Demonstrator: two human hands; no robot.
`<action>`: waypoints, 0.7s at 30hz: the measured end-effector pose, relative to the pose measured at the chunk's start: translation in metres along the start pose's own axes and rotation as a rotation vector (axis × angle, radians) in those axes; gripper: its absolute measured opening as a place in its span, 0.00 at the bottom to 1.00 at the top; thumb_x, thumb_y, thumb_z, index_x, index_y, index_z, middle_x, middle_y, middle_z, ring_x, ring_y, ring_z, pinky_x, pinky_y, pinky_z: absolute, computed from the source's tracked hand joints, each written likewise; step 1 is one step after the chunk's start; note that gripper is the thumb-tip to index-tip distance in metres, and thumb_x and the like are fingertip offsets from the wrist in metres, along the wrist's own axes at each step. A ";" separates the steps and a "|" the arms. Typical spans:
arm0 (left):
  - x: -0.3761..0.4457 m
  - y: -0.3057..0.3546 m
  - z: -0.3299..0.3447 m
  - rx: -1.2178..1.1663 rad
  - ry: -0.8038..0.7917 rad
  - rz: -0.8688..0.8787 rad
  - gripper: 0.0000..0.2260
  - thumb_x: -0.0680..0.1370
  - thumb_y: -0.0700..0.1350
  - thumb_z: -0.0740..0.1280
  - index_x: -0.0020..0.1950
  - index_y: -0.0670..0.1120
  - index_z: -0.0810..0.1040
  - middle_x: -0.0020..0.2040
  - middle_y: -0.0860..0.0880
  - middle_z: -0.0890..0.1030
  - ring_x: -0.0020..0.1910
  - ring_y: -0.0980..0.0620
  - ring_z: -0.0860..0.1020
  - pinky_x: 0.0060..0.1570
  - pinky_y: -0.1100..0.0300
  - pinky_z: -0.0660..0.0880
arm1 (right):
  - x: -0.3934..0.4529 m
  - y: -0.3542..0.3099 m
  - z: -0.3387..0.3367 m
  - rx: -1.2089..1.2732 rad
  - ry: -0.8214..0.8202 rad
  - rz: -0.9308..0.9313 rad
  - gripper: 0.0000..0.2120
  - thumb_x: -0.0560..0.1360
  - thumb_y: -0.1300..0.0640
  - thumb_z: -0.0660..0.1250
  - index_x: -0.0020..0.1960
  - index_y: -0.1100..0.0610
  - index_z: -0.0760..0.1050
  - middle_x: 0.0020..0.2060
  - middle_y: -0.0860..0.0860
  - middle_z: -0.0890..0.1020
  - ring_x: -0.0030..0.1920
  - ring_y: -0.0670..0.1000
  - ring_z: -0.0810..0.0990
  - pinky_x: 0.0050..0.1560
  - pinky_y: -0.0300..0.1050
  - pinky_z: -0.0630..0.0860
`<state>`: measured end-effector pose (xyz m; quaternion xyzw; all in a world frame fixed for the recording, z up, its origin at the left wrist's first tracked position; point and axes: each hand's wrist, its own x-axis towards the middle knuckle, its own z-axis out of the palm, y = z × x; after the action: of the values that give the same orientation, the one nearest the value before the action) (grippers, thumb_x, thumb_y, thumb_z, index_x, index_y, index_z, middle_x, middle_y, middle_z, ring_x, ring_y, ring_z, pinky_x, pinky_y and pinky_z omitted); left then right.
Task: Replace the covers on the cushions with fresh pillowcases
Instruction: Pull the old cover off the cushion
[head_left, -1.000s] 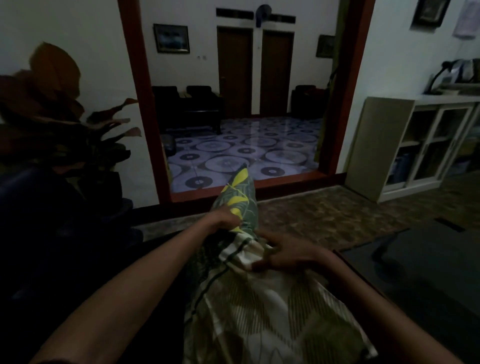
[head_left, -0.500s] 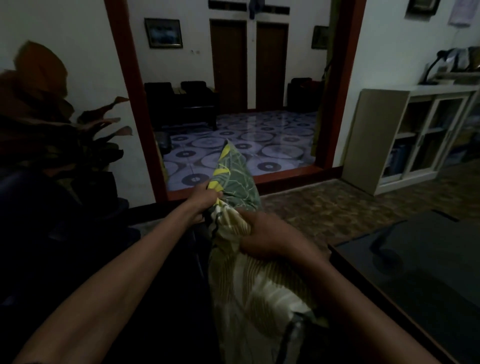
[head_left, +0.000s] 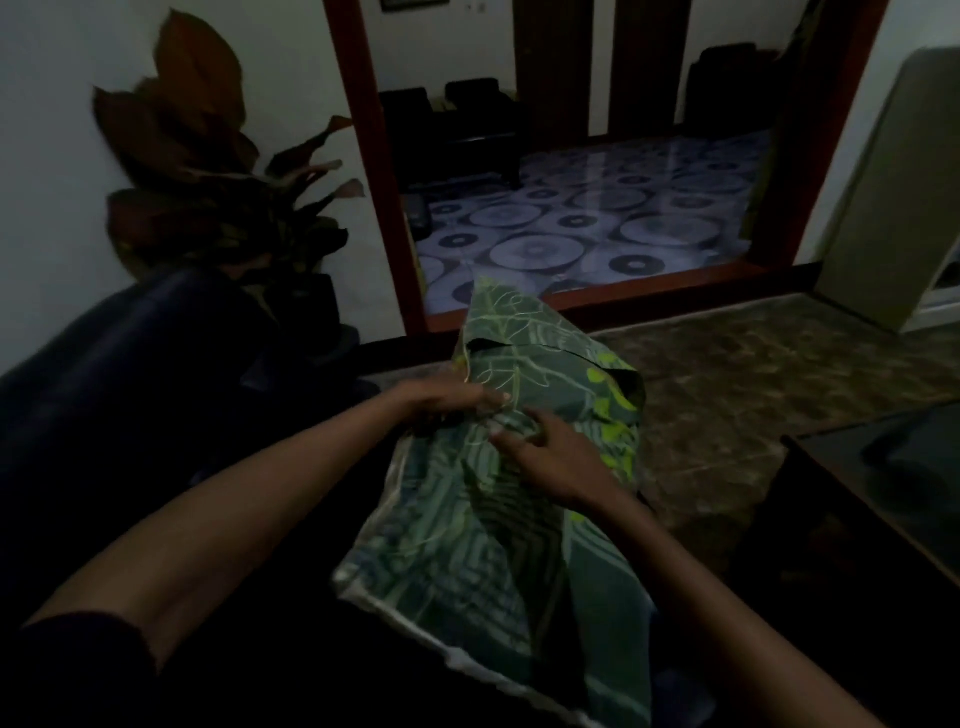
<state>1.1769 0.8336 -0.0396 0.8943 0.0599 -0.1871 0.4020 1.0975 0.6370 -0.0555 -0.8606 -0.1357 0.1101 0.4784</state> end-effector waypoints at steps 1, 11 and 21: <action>-0.006 -0.008 0.003 -0.015 -0.038 0.027 0.23 0.72 0.61 0.73 0.64 0.54 0.79 0.58 0.55 0.83 0.54 0.51 0.82 0.58 0.52 0.78 | 0.001 0.016 0.004 -0.046 0.023 0.017 0.31 0.77 0.36 0.67 0.75 0.48 0.67 0.67 0.52 0.78 0.65 0.55 0.78 0.64 0.49 0.74; 0.007 -0.155 0.077 -0.195 0.170 -0.278 0.65 0.53 0.77 0.75 0.81 0.60 0.47 0.78 0.53 0.66 0.73 0.46 0.70 0.72 0.48 0.68 | -0.015 0.117 0.051 -0.102 0.136 0.340 0.54 0.62 0.24 0.72 0.80 0.36 0.49 0.78 0.61 0.54 0.73 0.70 0.65 0.70 0.65 0.68; -0.047 -0.112 0.070 0.192 -0.098 -0.125 0.40 0.63 0.75 0.72 0.70 0.56 0.75 0.65 0.58 0.76 0.64 0.55 0.75 0.68 0.56 0.71 | -0.011 0.132 -0.026 -0.335 -0.128 0.329 0.59 0.42 0.32 0.80 0.68 0.49 0.64 0.66 0.56 0.73 0.64 0.60 0.75 0.64 0.57 0.75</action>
<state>1.0852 0.8586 -0.1417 0.9130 0.0778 -0.2604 0.3044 1.1122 0.5456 -0.1543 -0.9298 -0.0399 0.2167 0.2949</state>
